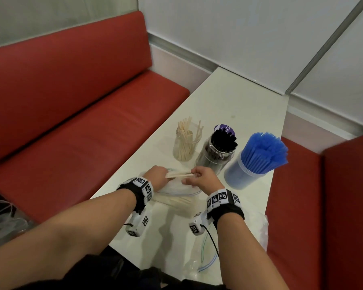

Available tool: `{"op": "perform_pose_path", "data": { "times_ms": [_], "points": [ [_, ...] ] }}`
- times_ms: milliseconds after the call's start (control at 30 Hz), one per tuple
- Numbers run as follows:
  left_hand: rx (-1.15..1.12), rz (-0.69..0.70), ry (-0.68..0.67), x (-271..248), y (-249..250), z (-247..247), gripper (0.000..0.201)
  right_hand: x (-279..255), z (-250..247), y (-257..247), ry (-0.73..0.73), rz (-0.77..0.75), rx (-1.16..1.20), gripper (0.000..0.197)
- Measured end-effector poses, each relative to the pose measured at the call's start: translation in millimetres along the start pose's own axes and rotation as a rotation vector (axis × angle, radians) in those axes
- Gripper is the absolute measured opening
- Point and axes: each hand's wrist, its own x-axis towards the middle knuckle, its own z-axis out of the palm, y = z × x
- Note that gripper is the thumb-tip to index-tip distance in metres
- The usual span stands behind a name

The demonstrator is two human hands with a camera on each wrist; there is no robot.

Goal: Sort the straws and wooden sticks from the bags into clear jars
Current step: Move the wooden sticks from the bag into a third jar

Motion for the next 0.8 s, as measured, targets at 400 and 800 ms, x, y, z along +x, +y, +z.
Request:
{"op": "perform_pose_path", "data": {
  "times_ms": [400, 800],
  "points": [
    [-0.953, 0.207, -0.258, -5.0, 48.8, -34.9, 0.025, 0.9, 10.6, -57.3, 0.151, -0.207, 0.278, 0.019],
    [-1.444, -0.268, -0.411, 2.6, 22.5, -58.4, 0.066, 10.5, -9.3, -86.0, 0.379, -0.18, 0.478, 0.036]
  ]
}}
